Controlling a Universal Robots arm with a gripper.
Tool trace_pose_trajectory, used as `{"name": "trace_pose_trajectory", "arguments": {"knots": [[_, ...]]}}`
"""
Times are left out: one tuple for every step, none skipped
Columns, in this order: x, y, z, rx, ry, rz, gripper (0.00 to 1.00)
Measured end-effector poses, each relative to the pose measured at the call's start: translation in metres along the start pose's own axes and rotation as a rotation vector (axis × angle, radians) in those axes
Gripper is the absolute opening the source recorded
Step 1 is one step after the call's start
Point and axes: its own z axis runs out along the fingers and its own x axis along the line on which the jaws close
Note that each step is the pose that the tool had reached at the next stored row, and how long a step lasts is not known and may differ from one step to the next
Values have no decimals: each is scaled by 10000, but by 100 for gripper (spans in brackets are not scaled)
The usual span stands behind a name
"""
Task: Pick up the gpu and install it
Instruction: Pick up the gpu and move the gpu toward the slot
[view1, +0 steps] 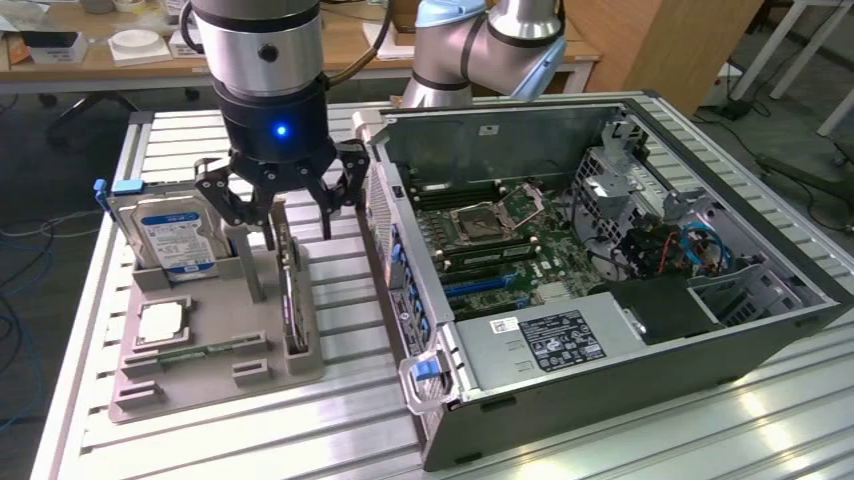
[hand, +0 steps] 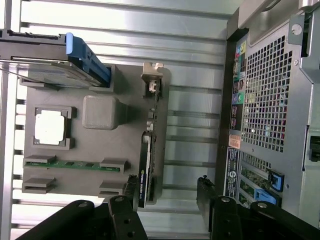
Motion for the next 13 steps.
{"name": "trace_pose_trajectory", "arguments": {"knots": [[-3, 0, 4, 0, 0, 0, 59], [-4, -1, 8, -1, -1, 0, 59], [-6, -2, 12, -1, -1, -1, 59], [-8, -2, 15, -1, -1, 0, 59], [-10, -3, 19, 0, -1, -1, 59], [-12, -4, 22, 0, -1, -1, 59], [-14, -4, 26, -1, -1, -1, 59], [-16, -5, 30, -1, -1, -1, 59], [-17, -5, 34, -1, -1, -1, 59], [-19, -6, 37, -1, -1, -1, 59], [-21, -6, 41, 0, 0, -2, 59], [-22, -7, 45, -1, -1, -2, 59], [-23, -7, 49, -1, -1, -3, 59]]}}
